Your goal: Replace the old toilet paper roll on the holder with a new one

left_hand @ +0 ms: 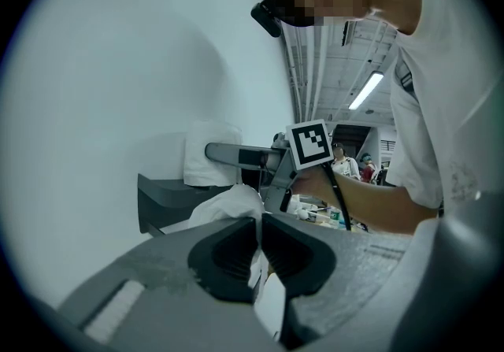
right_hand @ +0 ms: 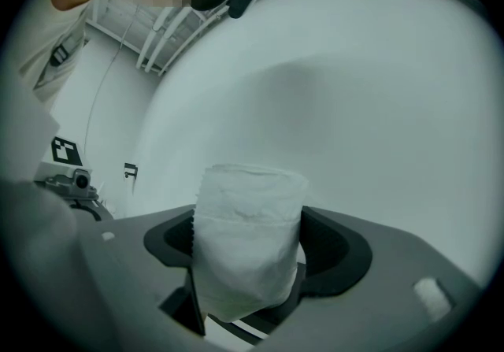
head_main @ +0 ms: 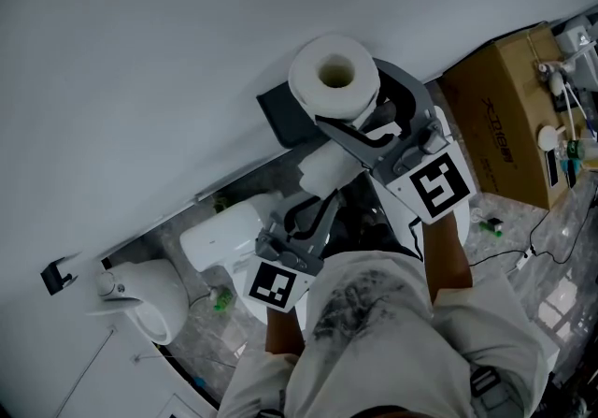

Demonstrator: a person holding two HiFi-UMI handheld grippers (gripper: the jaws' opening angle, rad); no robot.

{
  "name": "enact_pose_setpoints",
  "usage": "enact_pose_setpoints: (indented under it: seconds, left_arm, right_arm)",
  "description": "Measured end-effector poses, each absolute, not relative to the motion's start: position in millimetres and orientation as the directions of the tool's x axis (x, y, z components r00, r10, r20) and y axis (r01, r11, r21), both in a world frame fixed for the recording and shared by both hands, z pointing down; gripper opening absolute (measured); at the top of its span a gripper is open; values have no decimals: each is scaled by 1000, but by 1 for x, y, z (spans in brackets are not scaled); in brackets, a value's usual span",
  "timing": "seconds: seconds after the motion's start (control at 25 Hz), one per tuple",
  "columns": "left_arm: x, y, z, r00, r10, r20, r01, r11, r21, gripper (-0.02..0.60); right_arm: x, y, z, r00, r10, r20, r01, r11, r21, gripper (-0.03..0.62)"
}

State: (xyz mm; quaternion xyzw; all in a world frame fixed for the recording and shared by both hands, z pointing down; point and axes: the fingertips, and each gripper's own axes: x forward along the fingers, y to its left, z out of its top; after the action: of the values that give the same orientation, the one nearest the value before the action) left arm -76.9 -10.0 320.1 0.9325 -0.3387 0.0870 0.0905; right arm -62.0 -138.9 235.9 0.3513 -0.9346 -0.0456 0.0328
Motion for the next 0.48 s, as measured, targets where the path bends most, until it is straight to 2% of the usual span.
enact_pose_setpoints:
  seconds: [0.48]
  left_arm:
    - [-68,-7,323,777,-591,214,-624,-769,140,18]
  right_arm:
    - [-30,-134,231,-669,-743,3,-736,664,132,360]
